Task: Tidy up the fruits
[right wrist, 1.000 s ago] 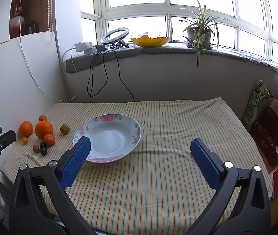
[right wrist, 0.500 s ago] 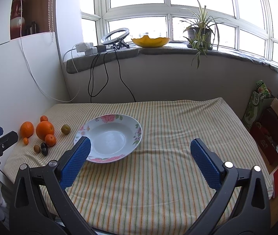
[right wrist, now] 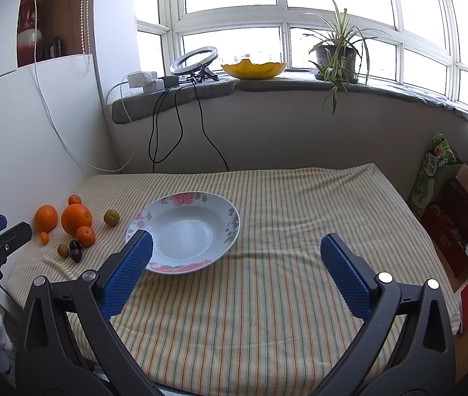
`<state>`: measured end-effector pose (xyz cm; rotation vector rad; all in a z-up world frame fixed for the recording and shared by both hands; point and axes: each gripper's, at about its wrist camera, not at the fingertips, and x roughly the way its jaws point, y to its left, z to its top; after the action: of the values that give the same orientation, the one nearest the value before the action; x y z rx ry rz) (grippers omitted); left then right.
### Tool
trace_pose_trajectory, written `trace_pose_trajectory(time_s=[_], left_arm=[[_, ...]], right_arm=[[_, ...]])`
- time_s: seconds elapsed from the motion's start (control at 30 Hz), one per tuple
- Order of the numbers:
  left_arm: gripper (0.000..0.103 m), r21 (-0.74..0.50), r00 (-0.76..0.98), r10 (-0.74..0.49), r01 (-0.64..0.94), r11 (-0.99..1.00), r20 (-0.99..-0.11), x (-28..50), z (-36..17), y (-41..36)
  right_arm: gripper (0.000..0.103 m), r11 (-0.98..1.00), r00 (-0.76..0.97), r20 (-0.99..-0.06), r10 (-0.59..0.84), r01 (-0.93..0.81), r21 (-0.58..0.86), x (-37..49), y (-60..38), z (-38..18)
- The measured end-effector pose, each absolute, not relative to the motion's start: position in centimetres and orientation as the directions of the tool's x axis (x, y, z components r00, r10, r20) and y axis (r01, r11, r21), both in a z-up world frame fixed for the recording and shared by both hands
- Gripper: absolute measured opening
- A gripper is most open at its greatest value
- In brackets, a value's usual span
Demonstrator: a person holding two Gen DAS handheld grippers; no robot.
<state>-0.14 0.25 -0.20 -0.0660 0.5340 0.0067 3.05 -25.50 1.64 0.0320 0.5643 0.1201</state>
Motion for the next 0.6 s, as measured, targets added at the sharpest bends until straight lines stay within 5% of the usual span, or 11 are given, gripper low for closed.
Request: trace_pose_trajectory(time_s=[0.6], left_arm=[[0.102, -0.062, 0.860, -0.011, -0.024, 0.998, -0.510, -0.12, -0.15, 0.26]], right_arm=[[0.103, 0.992, 0.836, -0.534, 0.126, -0.108, 0.066, 2.92, -25.34, 1.67]])
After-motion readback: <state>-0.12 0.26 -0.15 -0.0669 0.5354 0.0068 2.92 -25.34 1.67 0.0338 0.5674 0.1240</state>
